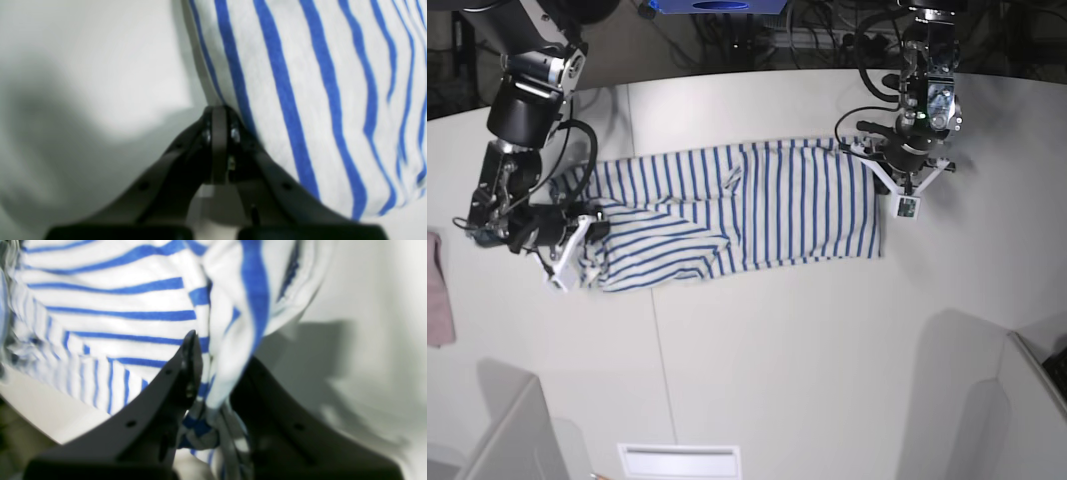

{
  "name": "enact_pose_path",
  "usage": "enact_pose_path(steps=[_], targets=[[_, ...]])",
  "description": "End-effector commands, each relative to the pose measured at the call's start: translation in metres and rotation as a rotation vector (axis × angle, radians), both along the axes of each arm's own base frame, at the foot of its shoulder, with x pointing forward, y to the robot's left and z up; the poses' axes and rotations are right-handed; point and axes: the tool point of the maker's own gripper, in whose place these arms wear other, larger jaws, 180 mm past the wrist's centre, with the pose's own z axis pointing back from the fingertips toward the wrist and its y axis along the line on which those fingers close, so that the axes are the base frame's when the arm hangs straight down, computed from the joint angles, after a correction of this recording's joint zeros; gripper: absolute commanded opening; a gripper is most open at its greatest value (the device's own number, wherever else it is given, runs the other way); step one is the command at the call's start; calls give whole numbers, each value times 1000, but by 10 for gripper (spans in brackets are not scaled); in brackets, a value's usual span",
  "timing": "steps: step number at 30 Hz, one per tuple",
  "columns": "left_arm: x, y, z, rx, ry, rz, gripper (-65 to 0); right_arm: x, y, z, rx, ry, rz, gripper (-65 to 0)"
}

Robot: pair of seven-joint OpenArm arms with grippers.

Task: Fold the T-shirt properly
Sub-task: 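Fold the shirt end in the right gripper over toward the left gripper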

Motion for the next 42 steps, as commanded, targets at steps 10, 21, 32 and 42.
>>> enact_pose_path(steps=[10,21,32,42], targets=[[4,-8,4,-13,-15,-6,-650,27,57,95,-106,-309,110,-650],[26,-14,16,-20,-61,-17,-650,0,146,124,12,-359,176,-650],[42,-67,21,-45,-81,-160,-650,-20,198,133,114,-350,235,-650],[41,-85,20,-61,-75,-207,-650,-15,214,135,161,-360,216,-650]])
